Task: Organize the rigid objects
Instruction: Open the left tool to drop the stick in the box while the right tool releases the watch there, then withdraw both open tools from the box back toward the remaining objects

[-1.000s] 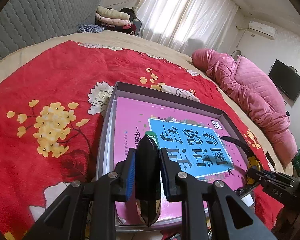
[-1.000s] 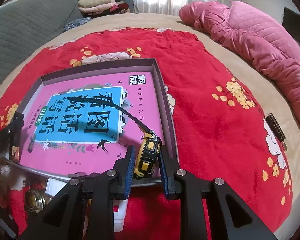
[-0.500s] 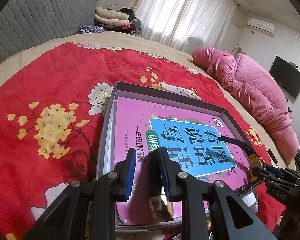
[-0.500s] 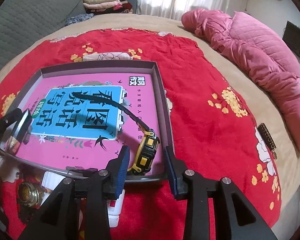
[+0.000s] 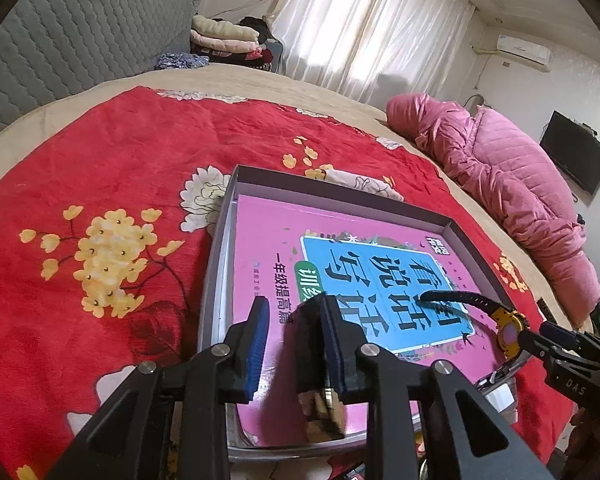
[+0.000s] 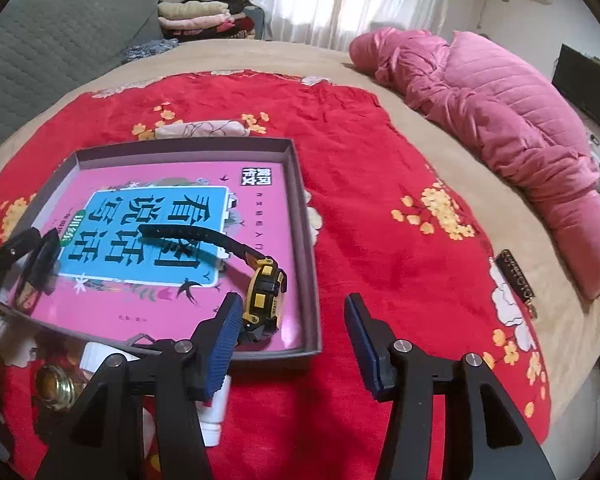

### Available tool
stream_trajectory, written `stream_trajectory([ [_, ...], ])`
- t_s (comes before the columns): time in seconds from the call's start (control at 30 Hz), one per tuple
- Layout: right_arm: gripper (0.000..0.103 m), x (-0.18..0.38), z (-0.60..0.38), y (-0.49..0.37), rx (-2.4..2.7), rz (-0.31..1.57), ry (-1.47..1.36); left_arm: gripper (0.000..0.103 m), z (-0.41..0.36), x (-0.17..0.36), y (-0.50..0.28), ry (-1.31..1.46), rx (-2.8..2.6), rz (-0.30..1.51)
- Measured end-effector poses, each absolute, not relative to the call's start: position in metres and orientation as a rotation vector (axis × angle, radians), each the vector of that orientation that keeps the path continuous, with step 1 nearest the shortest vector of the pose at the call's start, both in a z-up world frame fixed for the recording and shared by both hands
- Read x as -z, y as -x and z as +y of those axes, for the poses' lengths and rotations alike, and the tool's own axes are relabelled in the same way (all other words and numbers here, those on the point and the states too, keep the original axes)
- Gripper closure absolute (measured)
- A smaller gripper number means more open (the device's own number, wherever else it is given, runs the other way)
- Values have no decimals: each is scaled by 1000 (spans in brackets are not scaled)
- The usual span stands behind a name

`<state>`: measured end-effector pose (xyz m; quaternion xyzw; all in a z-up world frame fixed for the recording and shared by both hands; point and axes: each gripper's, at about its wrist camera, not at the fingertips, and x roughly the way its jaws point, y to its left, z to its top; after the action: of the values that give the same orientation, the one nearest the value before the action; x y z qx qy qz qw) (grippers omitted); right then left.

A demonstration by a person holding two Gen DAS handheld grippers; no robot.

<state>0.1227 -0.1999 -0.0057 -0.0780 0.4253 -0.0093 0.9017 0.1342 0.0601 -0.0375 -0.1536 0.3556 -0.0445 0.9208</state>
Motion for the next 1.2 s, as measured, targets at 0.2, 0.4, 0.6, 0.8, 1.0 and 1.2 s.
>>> stream_trajectory([
  [0.2, 48, 0, -202, -117, 19, 864, 160, 75, 57, 34, -126, 286, 94, 727],
  [0.4, 48, -9, -207, -109, 24, 850, 134, 74, 54, 34, -118, 256, 99, 744],
  [0.6, 47, -11, -211, -101, 6, 857, 107, 74, 52, 31, -109, 224, 76, 755],
  [0.8, 41, -14, -215, -94, -31, 858, 69, 72, 48, 27, -95, 211, 58, 781],
  [1.0, 40, -17, -224, -87, -42, 853, 26, 72, 50, 15, -80, 222, 49, 778],
  [1.2, 39, -20, -229, -82, -50, 852, -5, 71, 48, 6, -67, 213, 39, 776],
])
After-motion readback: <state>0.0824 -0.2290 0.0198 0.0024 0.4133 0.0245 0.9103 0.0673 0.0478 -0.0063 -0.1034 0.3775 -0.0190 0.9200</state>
